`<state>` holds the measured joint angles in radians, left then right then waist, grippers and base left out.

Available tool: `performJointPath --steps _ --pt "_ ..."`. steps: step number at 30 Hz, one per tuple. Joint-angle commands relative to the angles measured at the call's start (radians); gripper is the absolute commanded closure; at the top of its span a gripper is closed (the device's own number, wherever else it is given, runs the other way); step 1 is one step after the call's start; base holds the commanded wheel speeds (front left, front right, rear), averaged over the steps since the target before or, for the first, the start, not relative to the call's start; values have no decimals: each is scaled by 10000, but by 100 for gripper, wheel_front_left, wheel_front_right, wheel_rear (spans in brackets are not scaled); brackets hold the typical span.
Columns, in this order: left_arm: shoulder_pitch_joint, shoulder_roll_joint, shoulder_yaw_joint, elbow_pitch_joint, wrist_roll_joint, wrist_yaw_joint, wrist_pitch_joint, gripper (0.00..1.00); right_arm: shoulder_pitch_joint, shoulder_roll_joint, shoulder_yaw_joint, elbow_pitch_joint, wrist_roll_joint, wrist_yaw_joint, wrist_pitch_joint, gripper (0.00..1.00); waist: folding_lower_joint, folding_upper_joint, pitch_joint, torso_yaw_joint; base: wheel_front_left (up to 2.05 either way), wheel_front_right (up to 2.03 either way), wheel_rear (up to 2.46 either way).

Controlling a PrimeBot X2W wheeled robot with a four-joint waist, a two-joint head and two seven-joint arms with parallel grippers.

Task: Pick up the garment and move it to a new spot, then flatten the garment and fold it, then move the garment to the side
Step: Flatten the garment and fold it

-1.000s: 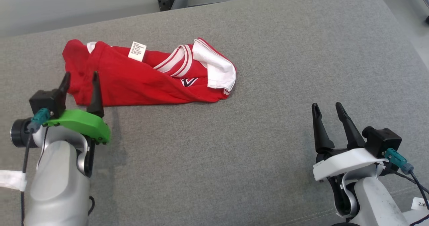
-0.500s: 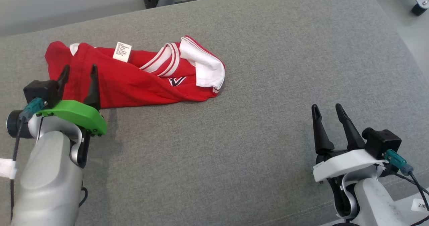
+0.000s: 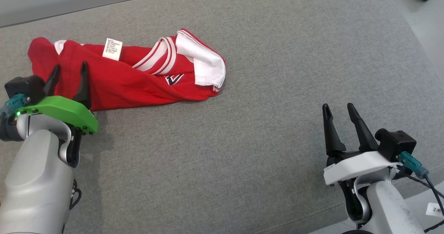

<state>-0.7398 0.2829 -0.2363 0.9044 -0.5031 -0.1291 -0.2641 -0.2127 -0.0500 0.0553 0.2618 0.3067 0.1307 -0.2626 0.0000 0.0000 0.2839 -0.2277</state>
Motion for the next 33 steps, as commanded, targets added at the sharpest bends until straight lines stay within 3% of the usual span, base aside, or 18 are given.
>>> performJointPath --steps 1,4,5,6,7,9,15,19,27,33 --pt "-141 123 -54 70 -217 -20 -4 0 -122 -21 -4 1 48 0 -32 0 0 0 19 32 0 0 0" --pt "-164 138 -185 124 -413 -20 -4 0 -156 -23 39 8 22 0 -32 0 0 0 50 64 0 0 0" --pt "-174 142 -232 128 -439 -20 -4 24 -166 -23 48 2 8 0 -32 0 0 0 62 77 0 0 0" --pt "-181 142 -291 130 -481 -20 -4 53 -171 -23 52 -7 -1 0 -32 0 0 0 74 90 0 0 0" --pt "-185 146 -366 148 -534 -20 -4 64 -175 -23 60 -14 -12 0 -32 0 0 0 86 101 0 0 0" --pt "-173 131 -518 230 -713 -20 -4 100 -197 -23 80 -9 -22 0 -32 0 0 0 111 112 0 0 0" --pt "-183 238 -829 130 -1000 -21 -4 100 -236 -23 109 -32 -31 0 -32 0 0 0 150 103 0 0 0" --pt "151 355 -447 -760 -681 -19 -4 100 -127 -21 -53 23 -74 0 -32 0 0 0 -13 248 0 0 0" --pt "1838 -400 860 -3322 580 -4 -5 100 264 -24 -195 214 99 0 -32 0 0 0 -905 1042 0 0 0" --pt "3755 -894 1191 -4791 1268 -1 -2 100 471 -29 -87 299 219 0 -32 0 0 0 -1349 1490 0 0 0"
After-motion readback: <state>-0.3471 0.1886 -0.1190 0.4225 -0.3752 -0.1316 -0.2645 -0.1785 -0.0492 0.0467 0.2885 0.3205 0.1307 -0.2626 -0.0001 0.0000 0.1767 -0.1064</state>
